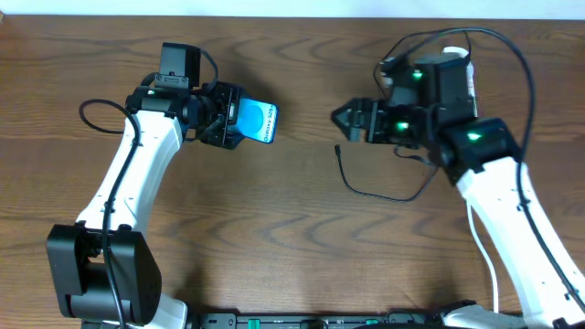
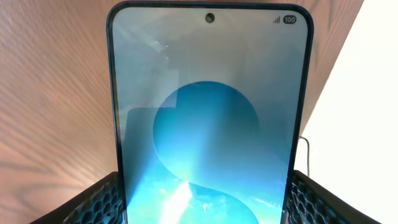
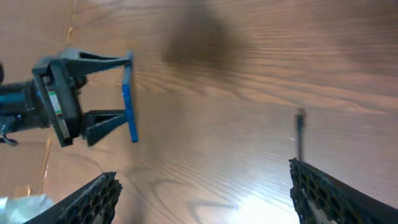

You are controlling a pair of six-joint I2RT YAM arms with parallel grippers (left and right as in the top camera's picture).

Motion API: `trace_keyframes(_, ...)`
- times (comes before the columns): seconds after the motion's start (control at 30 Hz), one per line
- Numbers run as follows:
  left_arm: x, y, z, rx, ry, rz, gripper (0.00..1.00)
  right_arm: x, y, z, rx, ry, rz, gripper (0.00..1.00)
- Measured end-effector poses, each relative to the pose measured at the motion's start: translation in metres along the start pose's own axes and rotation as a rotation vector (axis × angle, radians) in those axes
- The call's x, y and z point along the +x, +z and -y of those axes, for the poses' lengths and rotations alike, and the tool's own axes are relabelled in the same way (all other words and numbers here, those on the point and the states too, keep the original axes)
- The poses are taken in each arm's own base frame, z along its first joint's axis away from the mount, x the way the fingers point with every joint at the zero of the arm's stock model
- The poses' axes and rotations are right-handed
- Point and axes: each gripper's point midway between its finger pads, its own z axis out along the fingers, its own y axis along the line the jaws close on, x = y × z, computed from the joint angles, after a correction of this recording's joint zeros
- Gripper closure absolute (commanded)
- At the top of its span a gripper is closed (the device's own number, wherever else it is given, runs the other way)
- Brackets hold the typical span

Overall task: Plug charger to phone and switch on socket
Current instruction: 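Lift the phone upright and bring the right gripper to it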

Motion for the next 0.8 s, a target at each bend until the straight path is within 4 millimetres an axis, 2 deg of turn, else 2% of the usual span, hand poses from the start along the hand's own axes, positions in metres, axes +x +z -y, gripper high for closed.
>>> trace_keyframes(0.1,0.007,0.0,0.0,0.002,-0.028,-0.038,0.93,0.002,0.018,-0.014,-0.032,-0.016,-0.01,0.2)
trace_keyframes(0.3,0.017,-0.001,0.002,0.007,-0.086,-0.1,0.93,0.005,0.046,-0.029,-0.058,-0.007,-0.019,0.24)
trace_keyframes(0.67,0.021,0.0,0.007,0.022,-0.115,-0.113,0.93,0.003,0.061,-0.057,-0.101,-0.005,0.024,0.26)
trace_keyframes(0.8,0.026,0.002,0.006,0.015,-0.114,-0.117,0.93,0.006,0.074,-0.065,-0.115,0.005,0.019,0.26)
